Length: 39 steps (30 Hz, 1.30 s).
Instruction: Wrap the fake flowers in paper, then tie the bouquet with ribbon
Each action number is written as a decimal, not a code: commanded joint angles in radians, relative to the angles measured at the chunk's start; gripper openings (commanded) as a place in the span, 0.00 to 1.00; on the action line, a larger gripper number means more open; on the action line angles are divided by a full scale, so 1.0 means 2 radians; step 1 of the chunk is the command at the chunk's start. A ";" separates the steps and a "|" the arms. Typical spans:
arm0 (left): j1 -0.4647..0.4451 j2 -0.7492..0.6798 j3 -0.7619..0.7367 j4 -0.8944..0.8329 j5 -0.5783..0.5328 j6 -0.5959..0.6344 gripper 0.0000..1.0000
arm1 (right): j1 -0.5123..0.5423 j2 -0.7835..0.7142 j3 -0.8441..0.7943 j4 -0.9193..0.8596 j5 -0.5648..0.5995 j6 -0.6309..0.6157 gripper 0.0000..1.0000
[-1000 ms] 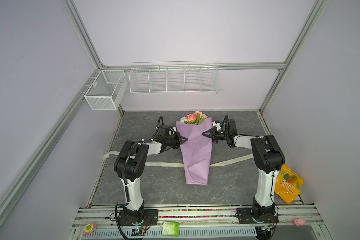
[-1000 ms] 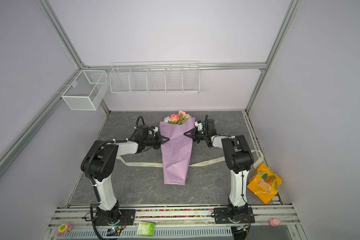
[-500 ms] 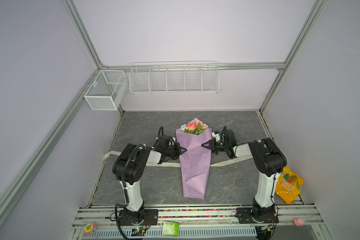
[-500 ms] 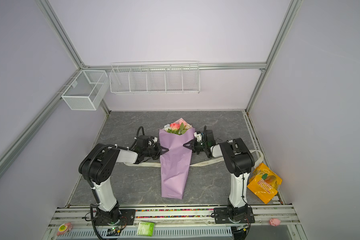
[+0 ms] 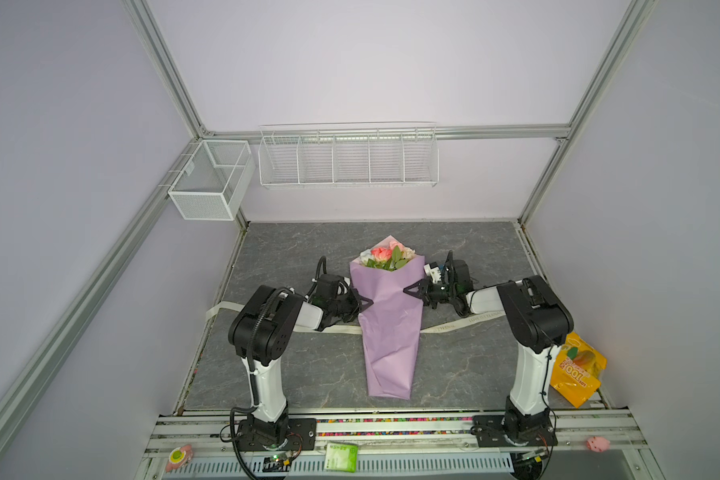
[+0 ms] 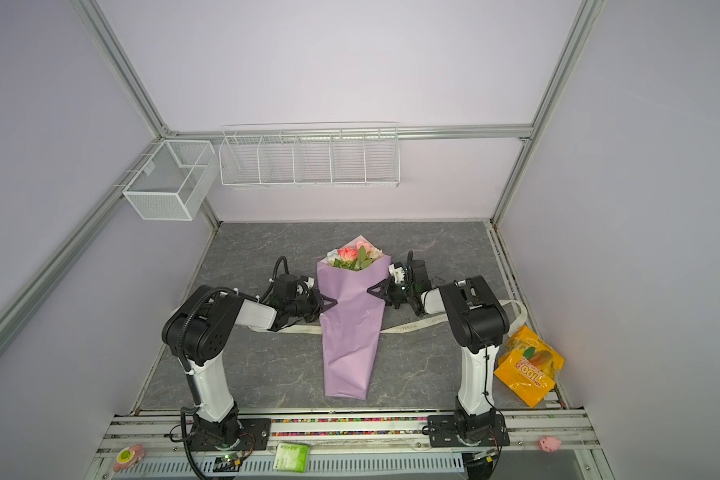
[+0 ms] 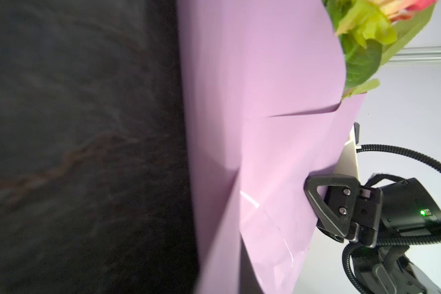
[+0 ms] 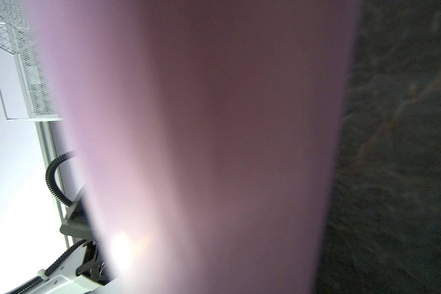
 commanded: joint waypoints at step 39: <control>0.252 -0.294 0.046 -0.534 -0.218 0.251 0.73 | -0.044 -0.395 0.002 -0.521 0.507 -0.220 0.81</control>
